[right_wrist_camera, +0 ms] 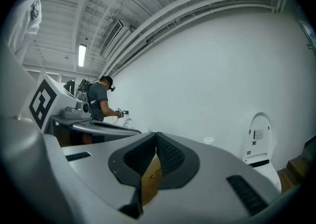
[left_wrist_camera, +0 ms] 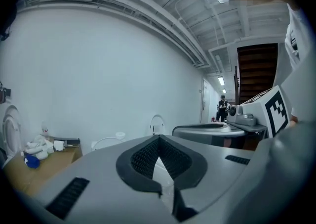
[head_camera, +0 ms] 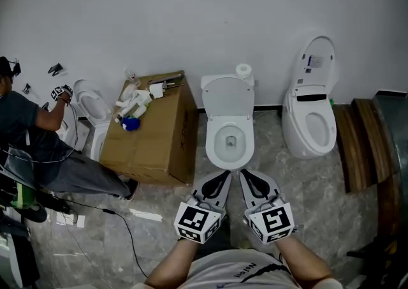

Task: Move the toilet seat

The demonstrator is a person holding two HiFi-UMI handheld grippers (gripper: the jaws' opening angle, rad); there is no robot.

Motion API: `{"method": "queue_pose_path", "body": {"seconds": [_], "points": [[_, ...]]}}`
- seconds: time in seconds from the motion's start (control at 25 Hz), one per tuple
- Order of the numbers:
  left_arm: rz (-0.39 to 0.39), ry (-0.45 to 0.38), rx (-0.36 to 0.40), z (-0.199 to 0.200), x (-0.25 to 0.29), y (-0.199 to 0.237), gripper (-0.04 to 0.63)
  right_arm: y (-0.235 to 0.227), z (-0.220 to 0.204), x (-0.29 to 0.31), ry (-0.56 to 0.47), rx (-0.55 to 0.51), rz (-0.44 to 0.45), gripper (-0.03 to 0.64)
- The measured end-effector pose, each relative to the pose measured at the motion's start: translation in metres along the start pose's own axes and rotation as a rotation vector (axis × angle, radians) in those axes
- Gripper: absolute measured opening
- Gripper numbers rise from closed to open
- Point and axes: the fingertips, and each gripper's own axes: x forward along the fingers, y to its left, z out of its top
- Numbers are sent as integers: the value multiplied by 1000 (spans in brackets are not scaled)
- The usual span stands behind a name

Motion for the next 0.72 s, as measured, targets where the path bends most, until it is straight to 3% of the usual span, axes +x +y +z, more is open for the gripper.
{"method": "queue_pose_path", "body": {"seconds": [0.2,0.44,0.72], "points": [[-11,23,-20,-13,54,71,9,-33,-13,74,26,5,-41,14],[-50,91,-58,-40,116,151,9,-71,-35,164,68,89,-79,15],[-81,173,-263,-111,176,212,9,-105,-106,231,156,265,-128,17]]}}
